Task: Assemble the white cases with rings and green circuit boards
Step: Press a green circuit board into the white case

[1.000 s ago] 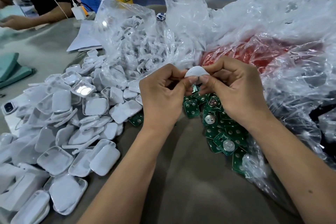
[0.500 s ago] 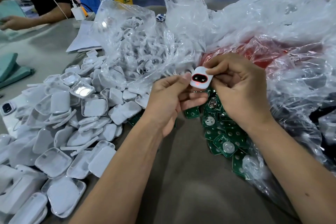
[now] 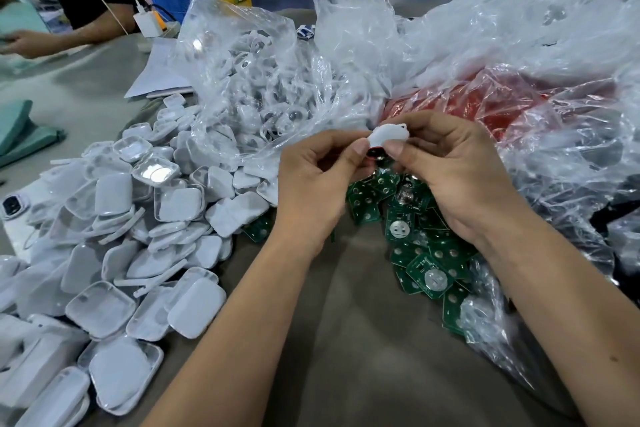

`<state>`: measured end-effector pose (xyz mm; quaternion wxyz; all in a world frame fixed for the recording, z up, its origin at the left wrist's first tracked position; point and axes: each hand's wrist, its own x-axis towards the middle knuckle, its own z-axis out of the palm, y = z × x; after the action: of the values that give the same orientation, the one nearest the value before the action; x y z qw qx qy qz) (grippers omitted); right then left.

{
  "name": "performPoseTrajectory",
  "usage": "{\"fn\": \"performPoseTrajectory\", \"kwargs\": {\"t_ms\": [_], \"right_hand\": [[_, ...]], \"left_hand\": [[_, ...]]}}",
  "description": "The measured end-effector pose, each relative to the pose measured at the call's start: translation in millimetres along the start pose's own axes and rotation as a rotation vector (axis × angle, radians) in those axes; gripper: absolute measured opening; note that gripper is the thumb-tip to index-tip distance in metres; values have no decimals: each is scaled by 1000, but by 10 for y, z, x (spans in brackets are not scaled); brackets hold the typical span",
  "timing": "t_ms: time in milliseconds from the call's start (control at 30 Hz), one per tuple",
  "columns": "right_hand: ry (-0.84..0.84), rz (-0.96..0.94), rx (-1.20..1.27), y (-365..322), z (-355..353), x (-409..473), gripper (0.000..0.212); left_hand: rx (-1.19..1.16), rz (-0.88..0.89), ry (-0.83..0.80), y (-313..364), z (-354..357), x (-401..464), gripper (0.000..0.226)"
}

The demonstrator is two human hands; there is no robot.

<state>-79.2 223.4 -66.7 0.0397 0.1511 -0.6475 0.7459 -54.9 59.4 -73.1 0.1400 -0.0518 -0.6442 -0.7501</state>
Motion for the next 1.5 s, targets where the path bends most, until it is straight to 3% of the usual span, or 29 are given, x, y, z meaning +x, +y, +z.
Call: {"fn": "performPoseTrajectory", "kwargs": {"t_ms": [133, 267, 567, 767, 933, 1000, 1133, 1233, 1500], "right_hand": [[-26, -37, 45, -10, 25, -8, 31], [-28, 7, 193, -62, 5, -24, 22], [-100, 53, 163, -122, 57, -63, 30], [-115, 26, 201, -157, 47, -71, 21], [-135, 10, 218, -170, 49, -80, 22], [-110, 7, 193, -155, 61, -91, 21], [-68, 39, 158, -119, 103, -110, 21], [-50, 76, 178, -117, 132, -109, 18], [55, 207, 78, -77, 193, -65, 20]], "left_hand": [[-190, -80, -50, 35, -47, 5, 19], [-133, 19, -157, 52, -99, 9, 20], [24, 142, -76, 108, -126, 21, 18], [-15, 156, -139, 152, -134, 11, 25], [-39, 124, -179, 169, -140, -18, 15], [-31, 99, -188, 169, -128, -34, 6], [-94, 8, -164, 156, -93, -51, 20], [-145, -66, -140, 151, -75, -29, 17], [-425, -425, 23, 70, 38, 11, 9]]}}
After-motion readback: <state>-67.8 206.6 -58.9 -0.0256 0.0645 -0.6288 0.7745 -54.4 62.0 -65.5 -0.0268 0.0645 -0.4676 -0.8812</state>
